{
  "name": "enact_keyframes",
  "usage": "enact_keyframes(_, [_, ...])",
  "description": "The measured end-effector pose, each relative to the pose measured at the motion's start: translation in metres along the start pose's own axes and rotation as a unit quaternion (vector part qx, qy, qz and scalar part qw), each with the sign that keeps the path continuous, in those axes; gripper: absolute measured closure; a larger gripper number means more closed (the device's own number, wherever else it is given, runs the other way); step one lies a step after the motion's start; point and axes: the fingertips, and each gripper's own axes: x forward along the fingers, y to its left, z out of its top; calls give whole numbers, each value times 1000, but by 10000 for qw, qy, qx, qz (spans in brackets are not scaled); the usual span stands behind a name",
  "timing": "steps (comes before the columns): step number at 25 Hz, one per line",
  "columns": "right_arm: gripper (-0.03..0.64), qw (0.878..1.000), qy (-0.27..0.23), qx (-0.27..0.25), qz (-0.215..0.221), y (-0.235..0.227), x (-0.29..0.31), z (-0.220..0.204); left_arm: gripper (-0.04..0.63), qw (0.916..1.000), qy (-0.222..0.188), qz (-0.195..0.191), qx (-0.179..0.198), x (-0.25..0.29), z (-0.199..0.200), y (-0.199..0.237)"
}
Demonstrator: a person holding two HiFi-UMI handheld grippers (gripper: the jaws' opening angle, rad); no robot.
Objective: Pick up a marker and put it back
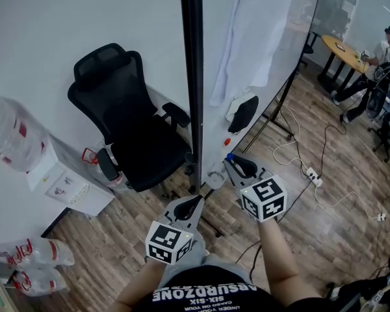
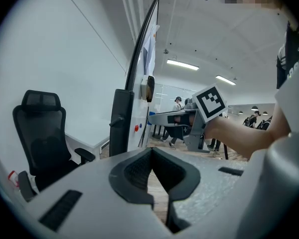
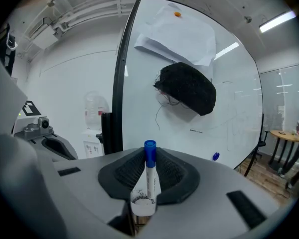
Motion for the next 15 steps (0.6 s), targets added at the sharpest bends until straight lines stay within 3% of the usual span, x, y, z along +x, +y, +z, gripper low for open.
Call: enact_keyframes(15, [554, 9986, 502, 149, 97, 2, 20, -41, 588, 10000, 68, 35, -30, 4, -4, 6])
